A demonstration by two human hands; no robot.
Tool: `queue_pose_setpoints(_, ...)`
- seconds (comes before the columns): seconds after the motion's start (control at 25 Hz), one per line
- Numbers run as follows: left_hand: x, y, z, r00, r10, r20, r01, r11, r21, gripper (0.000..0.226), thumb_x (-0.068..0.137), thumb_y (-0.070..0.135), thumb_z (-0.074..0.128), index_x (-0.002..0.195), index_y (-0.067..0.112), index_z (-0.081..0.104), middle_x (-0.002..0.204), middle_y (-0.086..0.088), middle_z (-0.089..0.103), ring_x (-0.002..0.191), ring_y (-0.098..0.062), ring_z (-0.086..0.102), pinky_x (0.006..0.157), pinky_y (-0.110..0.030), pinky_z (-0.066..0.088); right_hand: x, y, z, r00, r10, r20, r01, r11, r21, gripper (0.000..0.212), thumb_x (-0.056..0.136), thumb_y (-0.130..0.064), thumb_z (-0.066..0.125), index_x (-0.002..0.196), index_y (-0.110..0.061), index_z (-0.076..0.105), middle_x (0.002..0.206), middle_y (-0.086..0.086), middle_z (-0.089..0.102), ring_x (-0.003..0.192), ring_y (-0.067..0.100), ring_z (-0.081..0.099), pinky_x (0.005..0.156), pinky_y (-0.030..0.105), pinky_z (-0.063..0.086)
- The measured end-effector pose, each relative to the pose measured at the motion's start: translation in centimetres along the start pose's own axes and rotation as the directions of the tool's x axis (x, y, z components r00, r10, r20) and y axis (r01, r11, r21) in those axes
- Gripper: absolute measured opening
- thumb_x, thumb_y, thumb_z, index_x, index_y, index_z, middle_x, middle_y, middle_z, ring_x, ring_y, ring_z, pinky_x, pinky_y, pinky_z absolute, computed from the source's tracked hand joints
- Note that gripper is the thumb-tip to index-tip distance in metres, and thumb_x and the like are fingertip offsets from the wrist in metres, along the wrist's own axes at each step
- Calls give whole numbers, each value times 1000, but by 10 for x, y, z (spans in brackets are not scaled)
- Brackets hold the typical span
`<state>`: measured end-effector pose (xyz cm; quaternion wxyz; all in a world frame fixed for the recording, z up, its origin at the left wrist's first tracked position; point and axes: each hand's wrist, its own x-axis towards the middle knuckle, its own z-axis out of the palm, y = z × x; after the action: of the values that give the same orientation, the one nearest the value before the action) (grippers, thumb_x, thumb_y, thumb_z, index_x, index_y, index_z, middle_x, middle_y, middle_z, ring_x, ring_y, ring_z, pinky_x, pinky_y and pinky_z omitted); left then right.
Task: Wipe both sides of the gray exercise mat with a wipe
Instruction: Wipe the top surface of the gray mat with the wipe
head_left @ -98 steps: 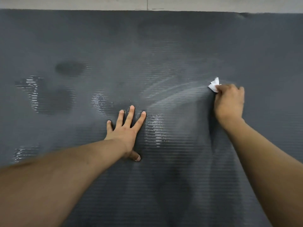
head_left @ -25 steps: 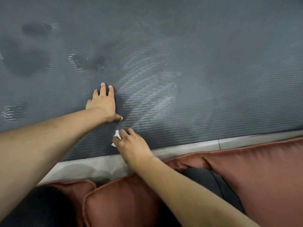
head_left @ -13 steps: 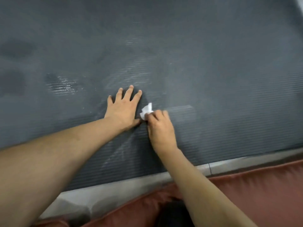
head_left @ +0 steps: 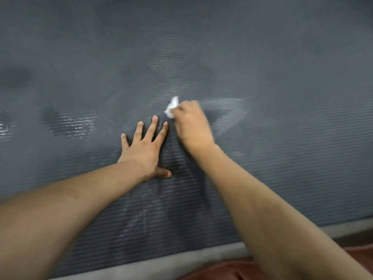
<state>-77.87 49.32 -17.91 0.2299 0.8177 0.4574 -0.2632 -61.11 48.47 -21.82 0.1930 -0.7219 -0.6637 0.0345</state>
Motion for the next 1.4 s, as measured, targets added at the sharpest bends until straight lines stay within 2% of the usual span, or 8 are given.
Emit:
queue_pose_setpoints(0.12,0,1,1,1000,-2,13,2,1000,-3,139,70,68,78,154,39,-29,160,9,-40,153,-30,-24,120,-68,3,23,22,-10,969,-240,55,244,965,-98,27,85,-17,45,87,-15,72,82,8,61,79,28,54,73,31,39)
queue_pose_setpoints(0.32,1,1,-1,1000,-6,28,6,1000,-20,140,70,67,79,152,42,-31,159,9,-41,152,-31,-27,120,-69,1,41,130,-48,840,525,-140,-543,807,-232,34,92,-5,41,109,-12,69,104,14,60,101,33,49,83,35,36)
queue_pose_setpoints(0.6,-2,3,-3,1000,-22,4,22,1000,18,140,67,68,81,156,40,-22,162,9,-36,155,-30,-19,119,-69,8,-52,-8,-20,994,-81,67,80,997,17,24,87,-15,52,101,-14,70,89,5,64,82,27,52,77,33,43)
queue_pose_setpoints(0.88,-15,11,-2,997,-65,-42,66,998,21,132,69,65,81,159,40,-12,168,7,-21,156,-33,-7,116,-70,21,-106,121,-98,764,639,-90,-642,737,-211,32,82,-10,46,98,-12,73,96,18,64,91,38,54,78,40,37)
queue_pose_setpoints(1.04,-52,19,22,975,-92,-202,97,995,15,91,89,51,71,158,24,19,167,-7,11,146,-40,25,107,-62,40,-139,-45,-47,960,251,125,-255,967,23,17,73,-5,65,85,-14,72,82,9,61,81,31,53,69,33,36)
queue_pose_setpoints(1.16,-85,3,53,968,-7,-252,15,999,32,71,96,40,63,155,19,28,166,-9,18,146,-39,27,108,-60,39,-168,-71,-49,971,0,237,-15,998,59,11,76,-5,68,84,-12,70,82,9,59,80,31,54,67,38,47)
queue_pose_setpoints(1.28,-112,-24,73,979,63,-194,-47,995,89,74,97,42,61,158,23,24,167,-7,14,151,-36,22,112,-60,35,-182,21,-85,934,317,164,-294,944,-151,20,78,-2,57,92,-10,69,91,16,59,88,39,56,72,41,46)
queue_pose_setpoints(1.4,-134,-35,88,981,49,-187,-29,994,107,75,97,44,60,159,26,21,168,-7,12,152,-35,20,113,-59,34,-204,74,-120,734,675,77,-650,730,-211,28,82,-2,49,105,-10,64,108,19,57,96,41,54,82,42,44)
